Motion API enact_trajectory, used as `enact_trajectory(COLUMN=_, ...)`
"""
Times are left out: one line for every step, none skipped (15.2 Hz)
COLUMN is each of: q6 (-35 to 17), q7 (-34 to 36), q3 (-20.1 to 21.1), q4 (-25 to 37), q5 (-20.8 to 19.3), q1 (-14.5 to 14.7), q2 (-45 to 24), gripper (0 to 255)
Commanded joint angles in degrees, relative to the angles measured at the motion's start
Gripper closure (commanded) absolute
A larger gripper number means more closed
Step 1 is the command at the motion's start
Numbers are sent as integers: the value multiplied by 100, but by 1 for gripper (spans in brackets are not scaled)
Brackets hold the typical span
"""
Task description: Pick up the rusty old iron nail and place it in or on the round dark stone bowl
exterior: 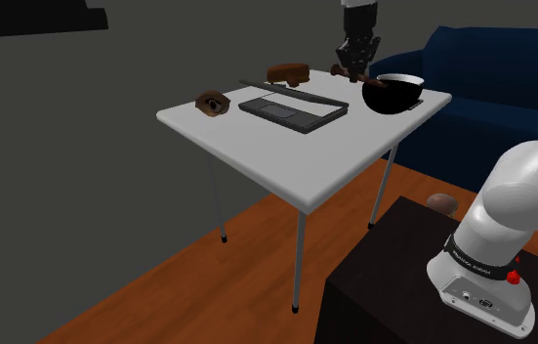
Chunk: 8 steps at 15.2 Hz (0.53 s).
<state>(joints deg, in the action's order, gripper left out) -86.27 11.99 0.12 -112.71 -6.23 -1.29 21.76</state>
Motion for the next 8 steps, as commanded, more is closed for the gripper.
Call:
enact_trajectory(q6=-44, q7=-292, q3=-200, q4=-2, q5=-97, q1=-102, q2=-11, gripper=255)
enact_trajectory(q6=-64, q7=-431, q3=-298, q4=24, q5=-142, q1=-152, q2=-39, gripper=255)
enact_trajectory(q6=-84, q7=-571, q3=-396, q4=57, q5=-185, q1=-202, q2=-74, gripper=255)
enact_trajectory(q6=-104, q7=-711, q3=-493, q4=96, q5=-227, q1=-252, q2=-114, gripper=255)
enact_trajectory(q6=-125, q7=-850, q3=-591, q4=141, q5=-266, q1=-300, q2=-161, gripper=255)
enact_trajectory(q6=-147, q7=-990, q3=-688, q4=193, q5=-302, q1=-348, q2=-214, gripper=255)
enact_trajectory(q6=-168, q7=-1130, q3=-785, q4=251, q5=-336, q1=-397, q2=-273, gripper=255)
enact_trajectory(q6=-190, q7=-1271, q3=-882, q4=315, q5=-366, q1=-445, q2=-338, gripper=255)
